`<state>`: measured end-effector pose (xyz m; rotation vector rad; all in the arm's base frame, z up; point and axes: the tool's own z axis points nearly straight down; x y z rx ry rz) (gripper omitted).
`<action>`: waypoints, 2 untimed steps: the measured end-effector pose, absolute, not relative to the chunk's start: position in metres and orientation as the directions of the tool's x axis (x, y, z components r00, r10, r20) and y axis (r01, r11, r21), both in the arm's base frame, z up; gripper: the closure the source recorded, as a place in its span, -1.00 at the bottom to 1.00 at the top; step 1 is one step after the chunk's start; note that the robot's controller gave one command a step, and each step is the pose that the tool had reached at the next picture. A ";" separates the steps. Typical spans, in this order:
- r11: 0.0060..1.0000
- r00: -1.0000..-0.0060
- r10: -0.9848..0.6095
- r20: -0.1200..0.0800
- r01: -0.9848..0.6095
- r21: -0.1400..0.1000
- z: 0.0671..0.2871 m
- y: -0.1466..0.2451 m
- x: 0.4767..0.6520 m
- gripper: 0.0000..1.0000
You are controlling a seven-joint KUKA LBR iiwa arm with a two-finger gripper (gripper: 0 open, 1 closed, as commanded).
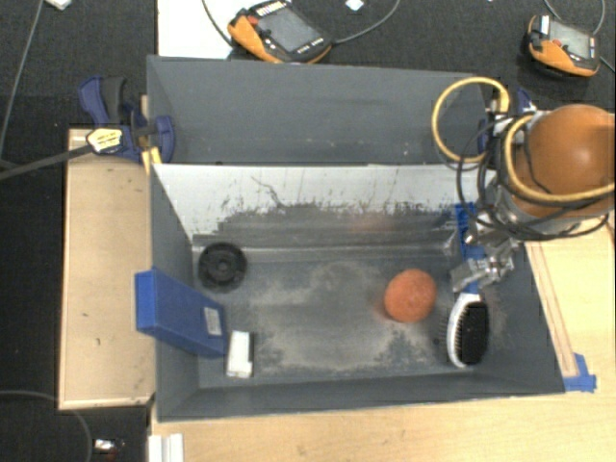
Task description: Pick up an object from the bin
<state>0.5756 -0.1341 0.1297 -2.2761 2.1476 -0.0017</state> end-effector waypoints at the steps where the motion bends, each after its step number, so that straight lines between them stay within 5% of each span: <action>1: -0.053 0.053 -0.999 -0.009 -0.999 -0.010 0.143 -0.134 0.576 1.00; 2: -0.048 0.048 -0.999 -0.010 -0.999 -0.011 0.165 -0.133 0.576 1.00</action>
Offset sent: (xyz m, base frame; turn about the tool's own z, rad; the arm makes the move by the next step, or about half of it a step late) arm 0.0000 0.0003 0.0450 0.0034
